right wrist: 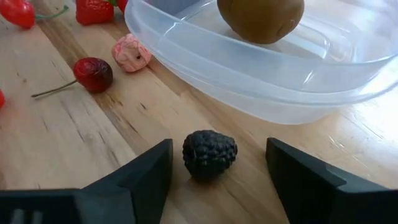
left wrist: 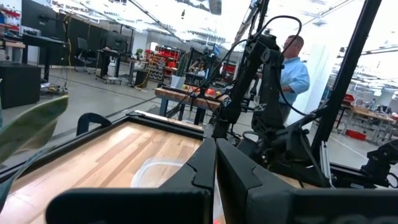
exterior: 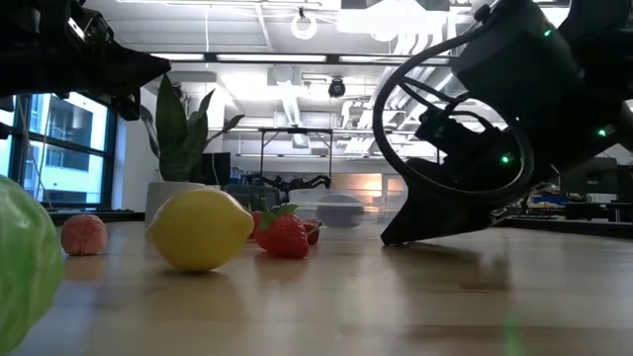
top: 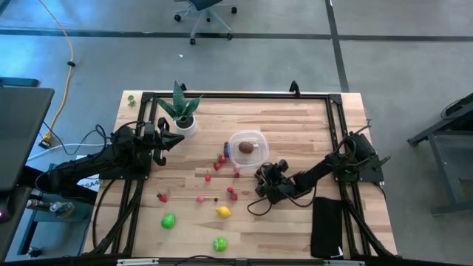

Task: Pick and placing Produce into tupperware
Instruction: Put the blackberry into the transparent bin

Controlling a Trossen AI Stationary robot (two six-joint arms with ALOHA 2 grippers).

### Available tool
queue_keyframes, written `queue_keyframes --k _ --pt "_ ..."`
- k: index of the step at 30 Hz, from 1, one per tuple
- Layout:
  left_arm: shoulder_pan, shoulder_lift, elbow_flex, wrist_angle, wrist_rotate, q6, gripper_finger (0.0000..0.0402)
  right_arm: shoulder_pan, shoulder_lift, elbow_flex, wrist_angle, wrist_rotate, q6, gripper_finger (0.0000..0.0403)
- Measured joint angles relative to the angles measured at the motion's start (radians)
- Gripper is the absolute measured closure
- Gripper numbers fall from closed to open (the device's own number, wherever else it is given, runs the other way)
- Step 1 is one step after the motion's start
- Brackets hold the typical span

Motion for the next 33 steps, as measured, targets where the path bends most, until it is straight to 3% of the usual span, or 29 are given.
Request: queue_keyframes --k 19,28,33 --pt "0.000 0.000 0.000 0.000 0.000 0.000 0.0399 0.003 0.000 0.000 0.003 -0.032 0.002 0.0282" --pt "0.000 0.000 0.000 0.000 0.000 0.000 0.0399 0.045 -0.052 -0.002 -0.005 -0.091 0.001 0.0291" --pt "0.000 0.000 0.000 0.000 0.000 0.000 0.0399 0.063 -0.138 -0.002 0.002 -0.073 -0.055 0.0292"
